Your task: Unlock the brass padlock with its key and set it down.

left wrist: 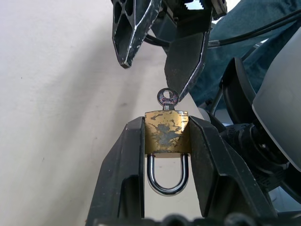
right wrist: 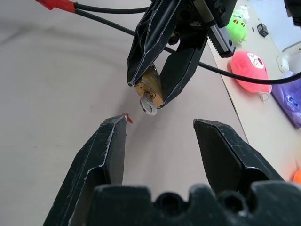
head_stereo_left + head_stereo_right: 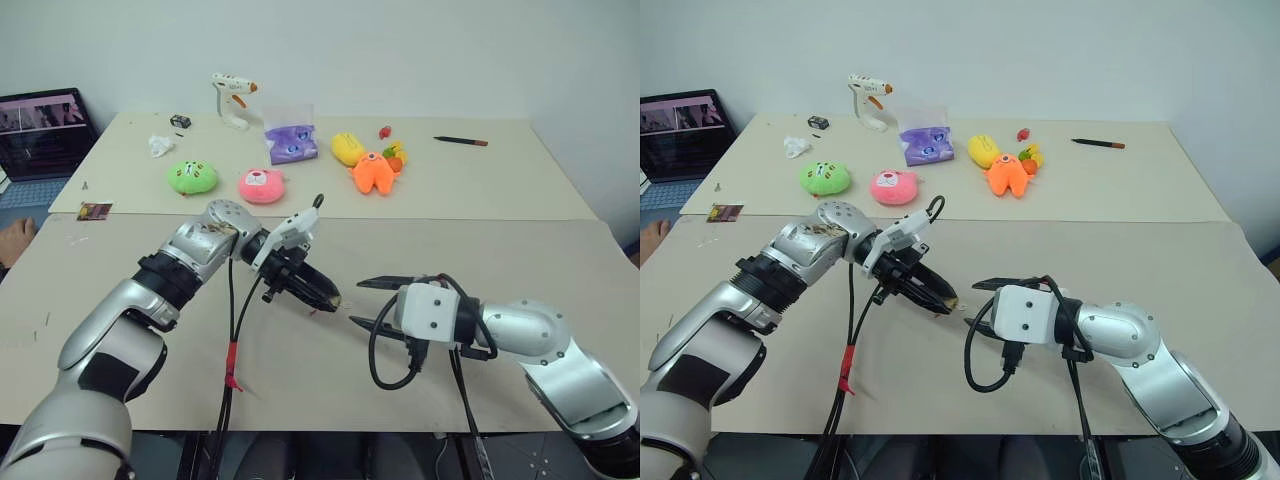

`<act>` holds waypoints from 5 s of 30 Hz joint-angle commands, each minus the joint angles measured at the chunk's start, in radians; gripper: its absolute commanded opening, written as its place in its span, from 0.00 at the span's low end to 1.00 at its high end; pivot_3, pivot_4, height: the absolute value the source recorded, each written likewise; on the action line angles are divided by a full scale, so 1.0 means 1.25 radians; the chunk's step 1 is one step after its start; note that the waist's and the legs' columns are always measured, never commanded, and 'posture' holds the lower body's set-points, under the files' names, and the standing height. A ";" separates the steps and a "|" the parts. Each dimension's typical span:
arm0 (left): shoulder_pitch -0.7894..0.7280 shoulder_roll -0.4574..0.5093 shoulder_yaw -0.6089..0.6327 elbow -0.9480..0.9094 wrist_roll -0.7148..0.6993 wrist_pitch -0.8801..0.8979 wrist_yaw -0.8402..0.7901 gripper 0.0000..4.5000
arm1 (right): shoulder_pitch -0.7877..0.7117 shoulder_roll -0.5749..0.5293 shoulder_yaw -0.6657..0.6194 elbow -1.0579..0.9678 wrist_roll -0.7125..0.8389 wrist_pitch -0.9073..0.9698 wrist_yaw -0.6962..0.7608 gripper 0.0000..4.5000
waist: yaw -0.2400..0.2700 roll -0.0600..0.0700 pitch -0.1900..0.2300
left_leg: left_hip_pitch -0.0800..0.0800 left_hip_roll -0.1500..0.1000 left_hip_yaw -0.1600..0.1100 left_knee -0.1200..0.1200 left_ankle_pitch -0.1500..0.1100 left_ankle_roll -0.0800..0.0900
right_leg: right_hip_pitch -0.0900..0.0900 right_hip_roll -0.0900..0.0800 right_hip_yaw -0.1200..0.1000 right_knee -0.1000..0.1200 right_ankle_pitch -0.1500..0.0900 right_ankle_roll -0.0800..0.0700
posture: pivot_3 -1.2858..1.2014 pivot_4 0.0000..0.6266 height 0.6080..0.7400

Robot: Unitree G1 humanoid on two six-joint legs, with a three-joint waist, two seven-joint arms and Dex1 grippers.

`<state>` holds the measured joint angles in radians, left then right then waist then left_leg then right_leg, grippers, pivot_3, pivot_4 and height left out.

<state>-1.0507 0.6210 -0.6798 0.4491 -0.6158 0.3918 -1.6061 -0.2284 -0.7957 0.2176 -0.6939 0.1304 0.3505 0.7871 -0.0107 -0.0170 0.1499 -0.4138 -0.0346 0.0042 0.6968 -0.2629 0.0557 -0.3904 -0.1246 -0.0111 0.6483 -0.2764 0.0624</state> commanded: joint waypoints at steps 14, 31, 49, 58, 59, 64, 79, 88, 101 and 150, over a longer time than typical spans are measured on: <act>-0.030 -0.015 0.006 -0.001 -0.025 -0.006 -0.007 0.18 | 0.016 0.034 -0.010 -0.026 -0.012 0.001 -0.006 0.39 | 0.000 0.000 0.000 | 0.000 0.000 0.000 0.000 0.000 0.000 | 0.000 0.000 0.000 0.000 0.000 0.000 | 0.52 0.24 0.99; -0.029 -0.011 0.003 0.000 -0.032 -0.005 -0.007 0.18 | 0.010 0.031 -0.031 -0.030 0.007 0.029 -0.002 0.00 | 0.000 0.000 0.000 | 0.000 0.000 0.000 0.000 0.000 0.000 | 0.000 0.000 0.000 0.000 0.000 0.000 | 0.52 0.24 0.99; -0.045 -0.036 0.018 0.038 -0.049 0.021 -0.007 0.18 | 0.012 0.005 -0.039 -0.005 -0.026 -0.042 0.031 0.56 | 0.000 0.000 0.000 | 0.000 0.000 0.000 0.000 0.000 0.000 | 0.000 0.000 0.000 0.000 0.000 0.000 | 0.52 0.24 0.99; -0.055 -0.043 -0.044 0.108 -0.128 0.088 -0.007 0.18 | 0.000 0.028 -0.024 -0.014 -0.038 -0.054 0.034 0.56 | -0.002 0.000 0.000 | 0.000 0.000 0.000 0.000 0.000 0.000 | 0.000 0.000 0.000 0.001 0.000 0.000 | 0.52 0.24 0.99; -0.053 -0.041 -0.054 0.111 -0.131 0.088 -0.007 0.18 | -0.002 0.029 -0.027 -0.015 -0.037 -0.054 0.033 0.56 | -0.002 0.000 0.000 | 0.000 0.000 0.000 0.000 0.000 0.000 | 0.000 0.000 0.000 0.001 0.000 0.000 | 0.52 0.24 0.99; -0.046 -0.034 -0.084 0.113 -0.150 0.084 -0.007 0.18 | -0.011 0.034 -0.035 -0.019 -0.034 -0.061 0.033 0.56 | -0.001 0.000 0.000 | 0.000 0.000 0.000 0.001 0.000 0.000 | 0.000 0.000 0.000 0.001 0.000 0.000 | 0.52 0.24 0.99; -0.066 -0.043 -0.102 0.110 -0.171 0.100 -0.007 0.18 | -0.003 0.039 -0.021 -0.017 -0.022 -0.081 0.057 0.56 | -0.001 0.000 0.000 | 0.000 0.000 0.000 0.000 0.000 0.000 | 0.000 0.000 0.000 0.001 0.000 0.000 | 0.52 0.24 0.99; -0.085 -0.045 -0.109 0.096 -0.191 0.119 -0.007 0.18 | 0.001 0.049 -0.009 0.006 -0.043 -0.115 0.058 0.56 | -0.001 0.000 0.000 | 0.000 0.000 0.000 0.000 0.000 0.000 | 0.000 0.000 0.000 0.001 0.000 0.000 | 0.52 0.24 0.99; -0.094 -0.030 -0.130 0.068 -0.220 0.153 -0.007 0.18 | 0.017 0.058 -0.010 0.030 -0.065 -0.150 0.053 0.40 | -0.001 0.000 0.000 | 0.000 0.000 0.000 0.000 0.000 0.000 | 0.000 0.000 0.000 0.001 0.000 0.000 | 0.52 0.24 0.99; -0.088 -0.043 -0.133 0.097 -0.177 0.093 -0.007 0.18 | -0.013 0.114 -0.013 0.010 -0.064 -0.180 0.049 0.03 | -0.001 0.000 0.000 | 0.000 0.000 0.000 0.000 0.000 0.000 | 0.000 0.000 0.000 0.001 0.000 0.000 | 0.52 0.24 0.99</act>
<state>-1.1353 0.5774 -0.8506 0.5802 -0.8533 0.5306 -1.6158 -0.2114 -0.6805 0.2166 -0.6197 0.0116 0.1623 0.8633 -0.0121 -0.0171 0.1499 -0.4139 -0.0349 0.0043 0.6972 -0.2630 0.0558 -0.3903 -0.1245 -0.0110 0.6491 -0.2767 0.0629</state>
